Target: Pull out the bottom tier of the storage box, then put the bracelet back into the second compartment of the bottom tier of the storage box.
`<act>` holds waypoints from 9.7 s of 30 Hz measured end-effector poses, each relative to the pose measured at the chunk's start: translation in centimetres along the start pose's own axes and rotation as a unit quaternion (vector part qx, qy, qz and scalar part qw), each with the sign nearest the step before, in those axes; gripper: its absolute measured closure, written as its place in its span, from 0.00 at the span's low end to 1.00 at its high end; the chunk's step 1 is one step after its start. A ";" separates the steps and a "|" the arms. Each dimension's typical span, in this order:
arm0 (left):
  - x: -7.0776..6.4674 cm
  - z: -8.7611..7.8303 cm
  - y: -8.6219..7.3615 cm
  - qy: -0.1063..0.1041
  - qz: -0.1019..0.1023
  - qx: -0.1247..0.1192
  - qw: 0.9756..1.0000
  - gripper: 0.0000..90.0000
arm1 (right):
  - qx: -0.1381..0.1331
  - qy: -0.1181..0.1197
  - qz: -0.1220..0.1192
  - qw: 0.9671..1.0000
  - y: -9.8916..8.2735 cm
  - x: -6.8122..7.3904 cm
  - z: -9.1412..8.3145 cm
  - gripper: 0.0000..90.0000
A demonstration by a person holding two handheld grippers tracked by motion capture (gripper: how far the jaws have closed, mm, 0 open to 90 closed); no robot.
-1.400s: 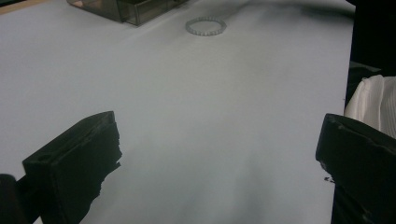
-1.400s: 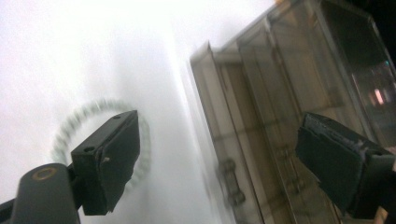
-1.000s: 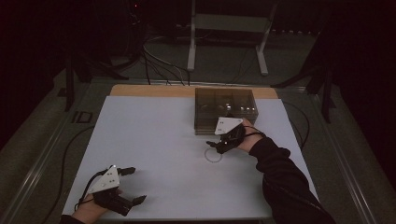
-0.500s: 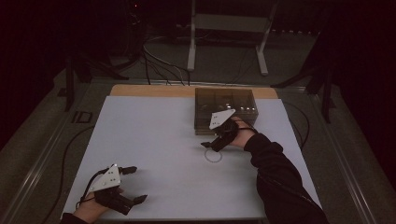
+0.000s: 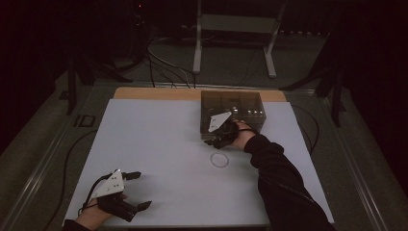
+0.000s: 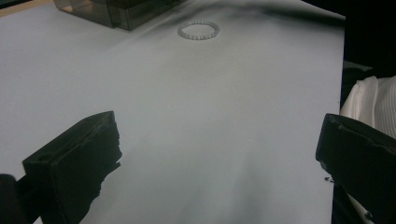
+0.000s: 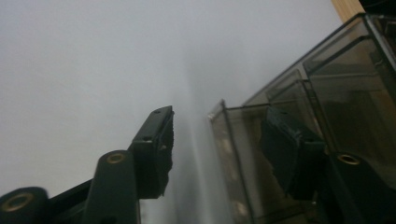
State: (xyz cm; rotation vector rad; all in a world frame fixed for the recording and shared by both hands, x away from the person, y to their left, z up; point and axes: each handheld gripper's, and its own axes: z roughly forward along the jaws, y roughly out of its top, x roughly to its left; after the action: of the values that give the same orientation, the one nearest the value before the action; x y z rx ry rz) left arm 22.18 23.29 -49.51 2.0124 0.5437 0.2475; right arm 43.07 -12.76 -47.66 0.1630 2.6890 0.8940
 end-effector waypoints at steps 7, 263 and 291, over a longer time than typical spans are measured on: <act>0.0 0.0 0.0 -0.001 0.001 0.000 1.000 0.00 | 0.026 0.013 -0.008 1.000 0.5 -0.8 1.1 0.64; 0.4 0.7 0.3 -0.010 -0.005 0.006 1.000 0.00 | -0.161 -0.111 0.202 0.960 -6.3 9.2 -14.3 0.13; 0.5 0.6 0.3 -0.008 -0.005 0.003 1.000 0.00 | -0.133 -0.031 0.198 0.971 -3.3 10.0 -7.4 0.16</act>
State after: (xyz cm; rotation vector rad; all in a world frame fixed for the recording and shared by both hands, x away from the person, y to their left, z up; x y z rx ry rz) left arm 22.96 22.94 -49.56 2.0164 0.5452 0.2241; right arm 31.23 -17.59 -46.54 0.6705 2.4867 1.3296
